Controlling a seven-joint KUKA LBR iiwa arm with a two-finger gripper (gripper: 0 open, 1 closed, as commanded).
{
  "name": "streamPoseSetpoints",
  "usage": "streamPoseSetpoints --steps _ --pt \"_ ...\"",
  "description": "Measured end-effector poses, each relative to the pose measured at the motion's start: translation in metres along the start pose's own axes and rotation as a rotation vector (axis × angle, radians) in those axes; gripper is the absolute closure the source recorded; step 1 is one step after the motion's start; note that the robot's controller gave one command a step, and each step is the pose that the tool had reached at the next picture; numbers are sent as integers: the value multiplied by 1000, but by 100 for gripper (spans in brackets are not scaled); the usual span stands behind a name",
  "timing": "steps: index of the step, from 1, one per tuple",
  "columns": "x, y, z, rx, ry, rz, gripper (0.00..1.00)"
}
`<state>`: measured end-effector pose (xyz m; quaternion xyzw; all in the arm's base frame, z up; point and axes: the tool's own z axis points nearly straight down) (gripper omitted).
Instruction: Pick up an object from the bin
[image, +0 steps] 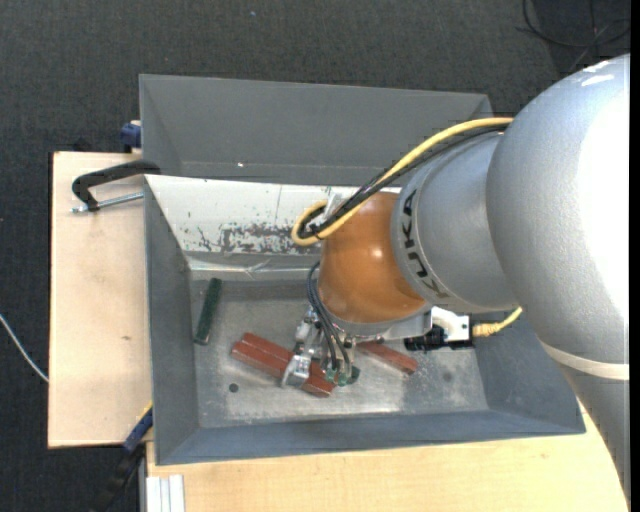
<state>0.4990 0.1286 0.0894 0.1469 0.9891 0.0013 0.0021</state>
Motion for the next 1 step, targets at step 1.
streamPoseSetpoints --steps 1 --pt "1 0 -7 2 4 0 100"
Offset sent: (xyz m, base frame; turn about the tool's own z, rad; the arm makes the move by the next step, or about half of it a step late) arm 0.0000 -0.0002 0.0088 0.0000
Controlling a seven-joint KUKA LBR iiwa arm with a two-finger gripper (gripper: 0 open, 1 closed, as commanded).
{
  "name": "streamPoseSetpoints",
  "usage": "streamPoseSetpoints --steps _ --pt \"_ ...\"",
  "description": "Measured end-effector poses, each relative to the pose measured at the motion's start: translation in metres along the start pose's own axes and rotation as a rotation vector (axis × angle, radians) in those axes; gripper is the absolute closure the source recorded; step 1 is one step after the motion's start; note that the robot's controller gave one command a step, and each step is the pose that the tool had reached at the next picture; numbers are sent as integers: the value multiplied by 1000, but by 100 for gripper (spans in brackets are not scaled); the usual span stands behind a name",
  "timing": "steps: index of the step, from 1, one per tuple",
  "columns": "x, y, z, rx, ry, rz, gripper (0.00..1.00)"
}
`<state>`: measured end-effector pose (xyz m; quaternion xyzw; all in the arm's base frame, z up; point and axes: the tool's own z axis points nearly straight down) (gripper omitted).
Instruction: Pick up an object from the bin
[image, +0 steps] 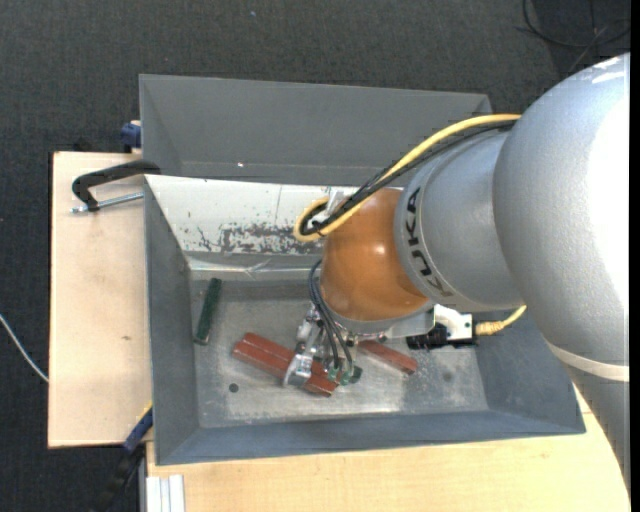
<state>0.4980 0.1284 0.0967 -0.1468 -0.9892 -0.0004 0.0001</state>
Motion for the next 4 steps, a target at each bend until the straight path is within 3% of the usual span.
streamPoseSetpoints --steps 4 --pt "-1 1 -68 -3 -5 -1 100"
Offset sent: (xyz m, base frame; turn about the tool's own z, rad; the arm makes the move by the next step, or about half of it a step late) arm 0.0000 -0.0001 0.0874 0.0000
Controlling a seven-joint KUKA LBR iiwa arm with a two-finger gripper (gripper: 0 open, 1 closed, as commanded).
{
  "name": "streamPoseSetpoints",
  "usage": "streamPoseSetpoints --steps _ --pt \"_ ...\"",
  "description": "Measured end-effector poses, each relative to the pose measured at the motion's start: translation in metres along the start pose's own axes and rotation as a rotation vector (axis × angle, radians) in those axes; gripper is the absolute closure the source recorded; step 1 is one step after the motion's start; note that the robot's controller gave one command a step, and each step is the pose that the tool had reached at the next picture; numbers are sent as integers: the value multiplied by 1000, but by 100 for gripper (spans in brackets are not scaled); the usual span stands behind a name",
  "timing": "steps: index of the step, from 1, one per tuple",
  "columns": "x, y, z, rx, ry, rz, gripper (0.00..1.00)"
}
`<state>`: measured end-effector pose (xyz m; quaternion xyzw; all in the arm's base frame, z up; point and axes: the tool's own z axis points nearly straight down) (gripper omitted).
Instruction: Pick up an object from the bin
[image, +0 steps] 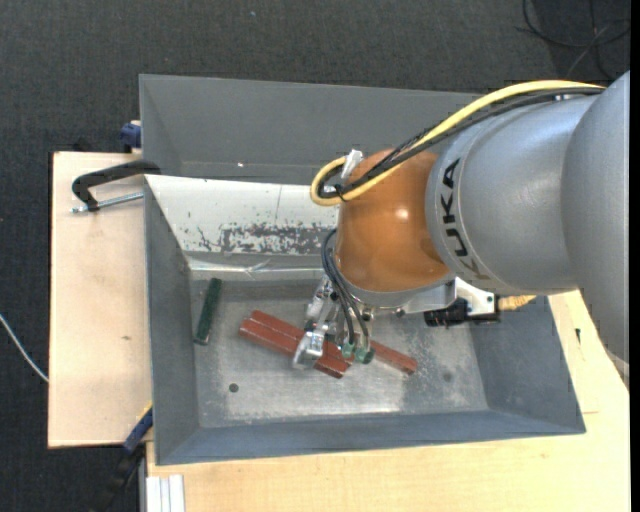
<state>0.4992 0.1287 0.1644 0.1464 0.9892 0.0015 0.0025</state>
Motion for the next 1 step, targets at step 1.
streamPoseSetpoints --steps 1 --pt "0 0 -9 -1 -1 0 100"
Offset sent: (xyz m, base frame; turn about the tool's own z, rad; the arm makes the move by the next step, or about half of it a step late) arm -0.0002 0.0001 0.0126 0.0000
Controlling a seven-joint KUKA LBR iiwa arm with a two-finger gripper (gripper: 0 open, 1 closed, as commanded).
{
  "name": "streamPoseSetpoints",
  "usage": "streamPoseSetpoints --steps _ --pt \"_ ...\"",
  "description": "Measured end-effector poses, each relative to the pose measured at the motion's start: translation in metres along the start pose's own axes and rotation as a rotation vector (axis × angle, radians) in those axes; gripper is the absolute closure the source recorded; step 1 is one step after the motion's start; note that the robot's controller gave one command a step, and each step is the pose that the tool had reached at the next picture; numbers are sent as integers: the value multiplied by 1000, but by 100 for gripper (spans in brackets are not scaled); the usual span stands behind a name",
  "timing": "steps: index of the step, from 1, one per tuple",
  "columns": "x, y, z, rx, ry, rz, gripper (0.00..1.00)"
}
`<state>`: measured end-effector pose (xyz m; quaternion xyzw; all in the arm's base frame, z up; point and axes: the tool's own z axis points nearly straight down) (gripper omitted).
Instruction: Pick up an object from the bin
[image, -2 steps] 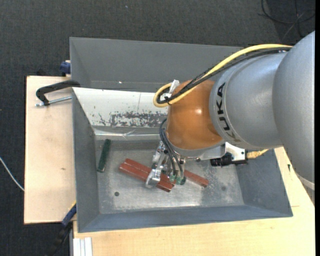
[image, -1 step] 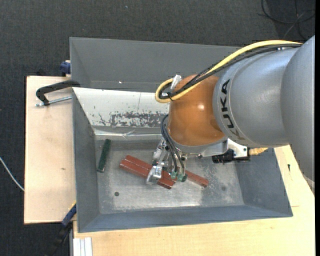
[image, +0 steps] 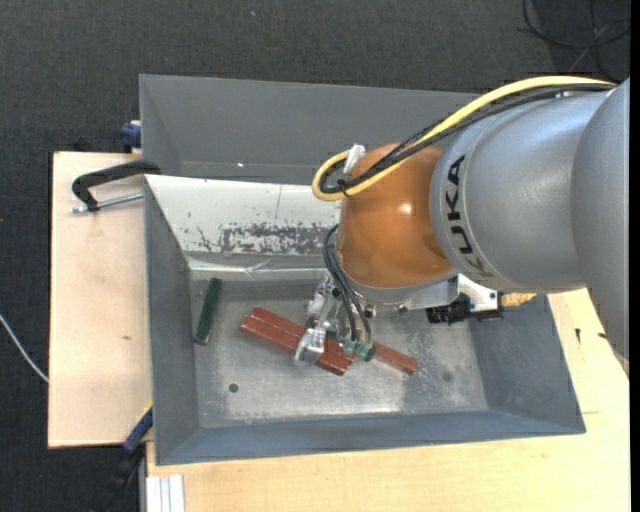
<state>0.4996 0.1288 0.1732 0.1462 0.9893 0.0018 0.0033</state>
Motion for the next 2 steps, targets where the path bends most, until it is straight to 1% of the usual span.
streamPoseSetpoints --steps 2 --pt "0 0 -7 0 1 0 100"
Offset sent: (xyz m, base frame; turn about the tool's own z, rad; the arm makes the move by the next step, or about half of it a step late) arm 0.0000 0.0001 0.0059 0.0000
